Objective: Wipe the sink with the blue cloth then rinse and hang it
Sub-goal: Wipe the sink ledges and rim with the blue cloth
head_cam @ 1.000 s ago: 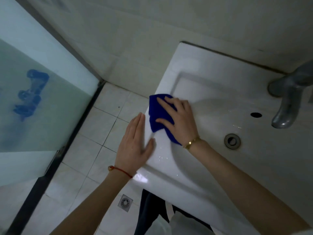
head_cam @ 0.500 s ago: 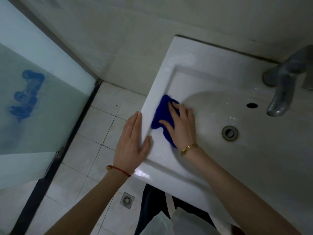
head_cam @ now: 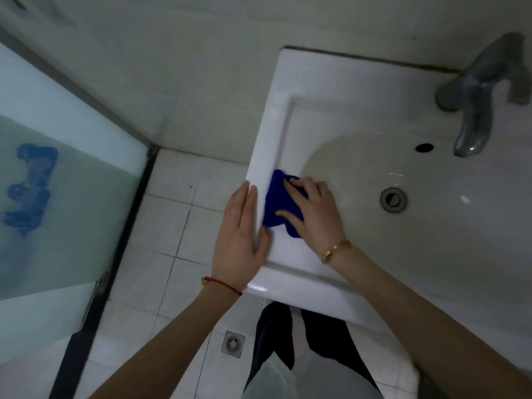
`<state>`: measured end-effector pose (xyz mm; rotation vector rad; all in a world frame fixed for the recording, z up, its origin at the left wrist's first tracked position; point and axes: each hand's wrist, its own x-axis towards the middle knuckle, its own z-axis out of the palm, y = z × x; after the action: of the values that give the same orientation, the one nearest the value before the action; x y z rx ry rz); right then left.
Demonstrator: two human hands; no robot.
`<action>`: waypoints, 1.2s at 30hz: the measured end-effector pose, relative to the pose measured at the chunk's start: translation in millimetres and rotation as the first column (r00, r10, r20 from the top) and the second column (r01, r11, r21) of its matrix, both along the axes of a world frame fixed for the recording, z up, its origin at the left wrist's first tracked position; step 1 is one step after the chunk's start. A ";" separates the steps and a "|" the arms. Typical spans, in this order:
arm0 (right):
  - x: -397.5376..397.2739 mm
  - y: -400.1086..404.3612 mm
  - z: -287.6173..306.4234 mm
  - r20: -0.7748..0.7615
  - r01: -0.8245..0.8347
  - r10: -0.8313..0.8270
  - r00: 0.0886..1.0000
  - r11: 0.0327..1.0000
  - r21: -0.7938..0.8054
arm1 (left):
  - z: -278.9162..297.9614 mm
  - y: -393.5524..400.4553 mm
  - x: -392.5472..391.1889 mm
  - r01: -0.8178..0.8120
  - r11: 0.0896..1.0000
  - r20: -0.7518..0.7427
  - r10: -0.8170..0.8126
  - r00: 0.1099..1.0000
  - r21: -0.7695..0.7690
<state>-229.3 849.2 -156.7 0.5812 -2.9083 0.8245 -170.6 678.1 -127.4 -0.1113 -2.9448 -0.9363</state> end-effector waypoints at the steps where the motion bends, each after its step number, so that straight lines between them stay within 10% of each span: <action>1: -9.4 2.8 -0.9 -0.020 -0.012 0.013 1.000 1.000 0.011 | -0.2 0.0 0.1 0.010 1.000 -0.005 -0.010 1.000 0.007; 8: -100.8 -4.2 -3.5 -0.035 0.211 -0.209 0.977 0.975 0.076 | -2.8 -2.6 -1.5 0.040 0.999 -0.011 -0.040 0.999 -0.012; 17: -27.3 4.4 0.2 -0.023 -0.015 0.015 1.000 1.000 0.007 | -3.3 -2.7 -2.0 0.037 0.999 0.009 -0.037 0.999 -0.025; 23: -111.5 3.9 3.4 -0.013 0.147 -0.146 0.989 0.987 0.072 | -2.3 -2.4 -1.7 0.040 0.999 -0.004 -0.040 0.999 -0.023; 36: -35.0 2.6 4.6 0.070 0.030 -0.032 0.997 0.999 0.025 | -1.0 -4.2 1.4 0.051 0.999 -0.009 -0.051 0.999 0.004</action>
<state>-264.3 851.8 -152.1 0.5178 -2.9865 0.8247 -169.2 673.8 -128.4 -0.1913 -2.9447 -0.9451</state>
